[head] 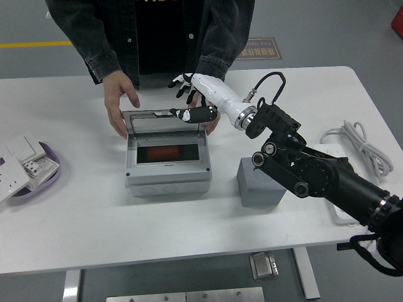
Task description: Pick up the cylinder from the cube,place it in the box,flap close box
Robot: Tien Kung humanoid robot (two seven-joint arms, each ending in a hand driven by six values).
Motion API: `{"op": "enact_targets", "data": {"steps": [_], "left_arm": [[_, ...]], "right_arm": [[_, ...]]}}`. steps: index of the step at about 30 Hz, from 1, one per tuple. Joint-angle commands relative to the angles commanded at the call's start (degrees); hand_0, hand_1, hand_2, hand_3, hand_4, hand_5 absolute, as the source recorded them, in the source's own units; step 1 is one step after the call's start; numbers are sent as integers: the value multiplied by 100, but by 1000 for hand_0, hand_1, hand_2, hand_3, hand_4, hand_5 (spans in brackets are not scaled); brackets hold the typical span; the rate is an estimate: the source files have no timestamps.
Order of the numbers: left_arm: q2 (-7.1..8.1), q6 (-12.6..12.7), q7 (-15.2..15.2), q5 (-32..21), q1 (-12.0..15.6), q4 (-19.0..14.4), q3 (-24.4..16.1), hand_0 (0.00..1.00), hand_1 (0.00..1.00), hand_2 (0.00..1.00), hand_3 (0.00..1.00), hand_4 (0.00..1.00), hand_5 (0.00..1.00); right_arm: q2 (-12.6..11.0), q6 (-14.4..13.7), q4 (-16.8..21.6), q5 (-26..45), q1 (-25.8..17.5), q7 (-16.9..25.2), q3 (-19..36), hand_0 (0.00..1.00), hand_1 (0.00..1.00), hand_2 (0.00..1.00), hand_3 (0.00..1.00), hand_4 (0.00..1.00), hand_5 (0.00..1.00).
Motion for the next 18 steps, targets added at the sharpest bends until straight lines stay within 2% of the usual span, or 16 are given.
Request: {"op": "enact_targets", "data": {"steps": [5,6,9,18], "left_arm": [[-1,1,-16,-17,-2,7,23,599,584,555,588,654,202],[-2,2,-20,-25,-3,9,30,598,584,555,588,654,202],[-8,3,-26,-46,-1,12,50,598,584,555,588,654,202],[-28,15,-54,-151,12,25,135,599,584,554,588,654,202]], "right_arm": [[-6,-15,61,-3,2,10,-15,464,483,582,706,744,272],[-6,-18,70,3,-1,10,-21,507,484,574,696,749,273],[-8,-30,113,18,-29,2,-65,507,484,574,696,749,273],[-108,-17,621,-64,-285,-139,-304,500,478,566,696,757,291]]}}
